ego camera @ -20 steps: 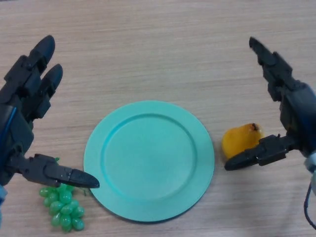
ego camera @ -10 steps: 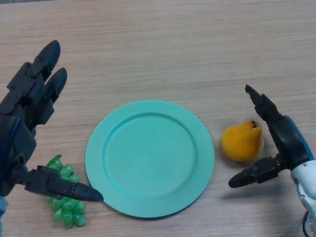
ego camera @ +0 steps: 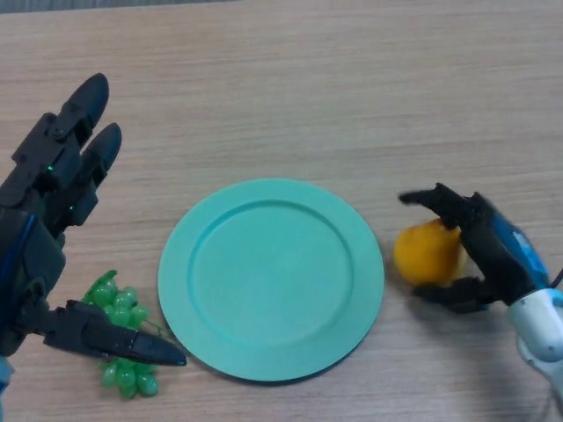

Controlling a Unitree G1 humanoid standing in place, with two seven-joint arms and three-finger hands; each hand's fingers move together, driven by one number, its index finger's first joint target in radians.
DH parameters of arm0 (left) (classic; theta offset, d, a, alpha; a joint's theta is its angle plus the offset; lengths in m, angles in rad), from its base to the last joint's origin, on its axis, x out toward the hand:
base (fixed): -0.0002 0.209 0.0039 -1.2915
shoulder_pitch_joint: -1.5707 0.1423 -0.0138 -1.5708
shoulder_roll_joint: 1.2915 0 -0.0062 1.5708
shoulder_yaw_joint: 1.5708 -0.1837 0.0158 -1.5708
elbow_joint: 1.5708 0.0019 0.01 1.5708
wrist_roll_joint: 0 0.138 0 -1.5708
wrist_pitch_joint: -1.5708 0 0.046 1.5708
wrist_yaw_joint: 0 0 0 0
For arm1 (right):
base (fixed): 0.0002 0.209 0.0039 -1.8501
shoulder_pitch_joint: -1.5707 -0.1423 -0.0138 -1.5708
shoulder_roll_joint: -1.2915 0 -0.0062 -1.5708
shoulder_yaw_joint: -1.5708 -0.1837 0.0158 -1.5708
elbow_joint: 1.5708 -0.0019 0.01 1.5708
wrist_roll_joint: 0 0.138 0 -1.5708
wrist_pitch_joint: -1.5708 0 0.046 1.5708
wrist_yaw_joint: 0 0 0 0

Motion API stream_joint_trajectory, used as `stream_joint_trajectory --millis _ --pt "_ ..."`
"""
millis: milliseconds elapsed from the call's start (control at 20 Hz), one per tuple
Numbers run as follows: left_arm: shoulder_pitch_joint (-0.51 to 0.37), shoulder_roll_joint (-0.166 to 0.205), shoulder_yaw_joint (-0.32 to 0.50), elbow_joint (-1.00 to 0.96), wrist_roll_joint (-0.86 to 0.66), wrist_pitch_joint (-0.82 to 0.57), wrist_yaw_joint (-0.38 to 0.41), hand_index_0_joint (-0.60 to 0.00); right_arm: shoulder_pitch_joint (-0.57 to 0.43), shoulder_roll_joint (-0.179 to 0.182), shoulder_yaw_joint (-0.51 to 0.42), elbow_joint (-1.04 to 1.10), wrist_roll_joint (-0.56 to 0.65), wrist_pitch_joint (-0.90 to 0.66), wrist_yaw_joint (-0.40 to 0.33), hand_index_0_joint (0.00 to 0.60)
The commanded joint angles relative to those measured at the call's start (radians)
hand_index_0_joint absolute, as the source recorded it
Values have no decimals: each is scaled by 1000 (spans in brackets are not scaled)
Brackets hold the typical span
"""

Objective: Pick up the yellow pear and place it on the plate

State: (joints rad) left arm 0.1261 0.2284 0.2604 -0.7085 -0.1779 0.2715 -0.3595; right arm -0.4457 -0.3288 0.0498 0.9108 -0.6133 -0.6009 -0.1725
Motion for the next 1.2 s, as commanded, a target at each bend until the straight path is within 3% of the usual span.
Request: stream_joint_trajectory --millis 50,300,450,600,700,850,1000,1100,1200 --pt "-16 19 80 -62 -35 -97 -10 0 -29 -15 -39 -59 -9 28 -23 600" --pt "-15 19 90 -72 -53 -83 -9 0 36 -7 -54 -296 2 133 45 600" --pt "-8 18 104 -88 -82 -57 -19 0 57 4 -41 -471 -51 175 43 600" --pt "-10 14 102 -92 -87 -51 -19 0 105 90 7 -692 20 269 196 600" --pt "-10 20 102 -102 -92 -38 -27 0 104 127 109 -775 221 370 233 600" --pt "-10 18 114 -127 -119 -1 -27 0 47 137 235 -715 239 370 140 600" --pt "-20 23 116 -127 -135 7 -23 0 -1 139 388 -661 402 441 65 600" --pt "-25 33 120 -118 -138 10 -39 0 -30 139 447 -633 478 463 16 600" --pt "-18 32 128 -114 -139 6 -56 0 -26 139 483 -653 542 520 14 600"
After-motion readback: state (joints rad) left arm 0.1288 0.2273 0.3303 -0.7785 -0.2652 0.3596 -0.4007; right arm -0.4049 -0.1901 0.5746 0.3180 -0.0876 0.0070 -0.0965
